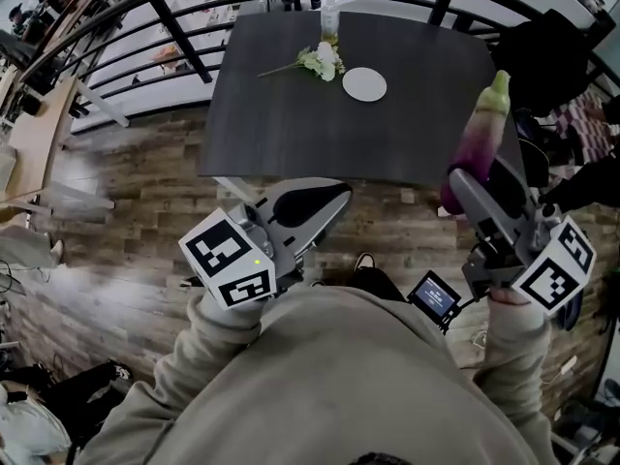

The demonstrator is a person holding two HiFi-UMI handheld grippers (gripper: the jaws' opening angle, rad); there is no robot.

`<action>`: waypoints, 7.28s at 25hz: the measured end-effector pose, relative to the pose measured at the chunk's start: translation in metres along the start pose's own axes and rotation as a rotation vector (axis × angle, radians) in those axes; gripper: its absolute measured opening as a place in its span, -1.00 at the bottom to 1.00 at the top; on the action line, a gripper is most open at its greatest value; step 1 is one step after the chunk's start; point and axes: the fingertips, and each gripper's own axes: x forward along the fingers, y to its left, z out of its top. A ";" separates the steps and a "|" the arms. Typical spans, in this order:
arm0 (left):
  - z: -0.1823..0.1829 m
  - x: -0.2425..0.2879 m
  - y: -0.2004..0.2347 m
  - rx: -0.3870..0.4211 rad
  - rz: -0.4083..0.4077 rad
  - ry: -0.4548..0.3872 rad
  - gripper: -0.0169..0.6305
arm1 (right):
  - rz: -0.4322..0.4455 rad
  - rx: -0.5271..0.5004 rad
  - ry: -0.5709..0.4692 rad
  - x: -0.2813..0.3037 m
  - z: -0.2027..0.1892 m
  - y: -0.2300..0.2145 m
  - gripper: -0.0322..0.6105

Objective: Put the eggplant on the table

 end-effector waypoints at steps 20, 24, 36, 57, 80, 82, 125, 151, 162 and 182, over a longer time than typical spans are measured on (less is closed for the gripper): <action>0.027 0.115 0.033 0.038 0.083 0.001 -0.93 | 0.090 0.041 -0.028 -0.018 0.054 -0.133 -0.18; 0.028 0.156 0.036 0.024 0.079 0.033 -0.93 | 0.072 0.088 -0.042 -0.038 0.063 -0.173 -0.18; 0.040 0.216 0.071 0.022 -0.073 0.097 -0.93 | -0.049 0.108 -0.087 -0.039 0.074 -0.214 -0.18; 0.093 0.197 0.211 0.024 -0.201 0.079 -0.93 | -0.130 0.033 -0.080 0.109 0.105 -0.219 -0.18; 0.082 0.152 0.294 -0.096 -0.096 0.082 -0.93 | -0.012 0.021 0.129 0.240 0.100 -0.222 -0.18; 0.092 0.153 0.299 -0.078 -0.081 0.074 -0.93 | 0.014 0.017 0.123 0.250 0.105 -0.225 -0.18; 0.070 0.127 0.314 -0.197 0.096 -0.021 -0.93 | 0.141 0.055 0.268 0.309 0.059 -0.265 -0.18; 0.033 0.089 0.310 -0.295 0.277 -0.003 -0.93 | 0.169 0.104 0.418 0.350 -0.001 -0.316 -0.18; 0.020 0.082 0.315 -0.325 0.320 0.002 -0.93 | 0.132 0.138 0.472 0.359 -0.037 -0.346 -0.18; -0.001 0.079 0.315 -0.381 0.344 -0.006 -0.93 | 0.048 0.102 0.621 0.373 -0.111 -0.397 -0.18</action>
